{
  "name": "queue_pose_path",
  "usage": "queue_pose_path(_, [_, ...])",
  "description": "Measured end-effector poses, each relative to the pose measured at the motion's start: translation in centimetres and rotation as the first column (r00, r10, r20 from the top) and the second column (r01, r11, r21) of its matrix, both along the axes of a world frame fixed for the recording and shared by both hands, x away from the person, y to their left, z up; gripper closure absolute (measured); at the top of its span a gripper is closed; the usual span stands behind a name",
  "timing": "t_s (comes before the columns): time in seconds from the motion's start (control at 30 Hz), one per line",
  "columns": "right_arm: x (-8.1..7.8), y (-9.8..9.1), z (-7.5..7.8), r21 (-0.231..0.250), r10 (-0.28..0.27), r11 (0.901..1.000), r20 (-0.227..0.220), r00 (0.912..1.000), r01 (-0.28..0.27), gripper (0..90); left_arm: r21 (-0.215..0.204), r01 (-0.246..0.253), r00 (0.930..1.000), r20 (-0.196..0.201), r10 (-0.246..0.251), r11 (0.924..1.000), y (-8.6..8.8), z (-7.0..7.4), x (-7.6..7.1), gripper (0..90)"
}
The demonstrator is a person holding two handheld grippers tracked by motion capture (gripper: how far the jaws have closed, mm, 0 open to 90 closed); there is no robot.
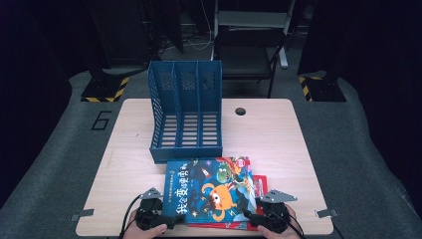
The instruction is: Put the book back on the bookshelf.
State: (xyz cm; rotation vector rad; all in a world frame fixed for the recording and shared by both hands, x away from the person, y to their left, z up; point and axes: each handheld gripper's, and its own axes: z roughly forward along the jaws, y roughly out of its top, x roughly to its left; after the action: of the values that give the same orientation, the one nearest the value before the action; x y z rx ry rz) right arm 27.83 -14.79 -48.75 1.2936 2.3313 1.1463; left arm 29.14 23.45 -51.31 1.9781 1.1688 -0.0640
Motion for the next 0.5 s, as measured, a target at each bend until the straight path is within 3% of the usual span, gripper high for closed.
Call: queue_pose_path(0.5, [0.0,0.0,-0.03,-0.001,0.004,1.0,-0.001,1.0,-0.004,35.2,-0.006,-0.002,0.9999,-0.014,0.002,1.0,0.1,0.28,0.12,12.8])
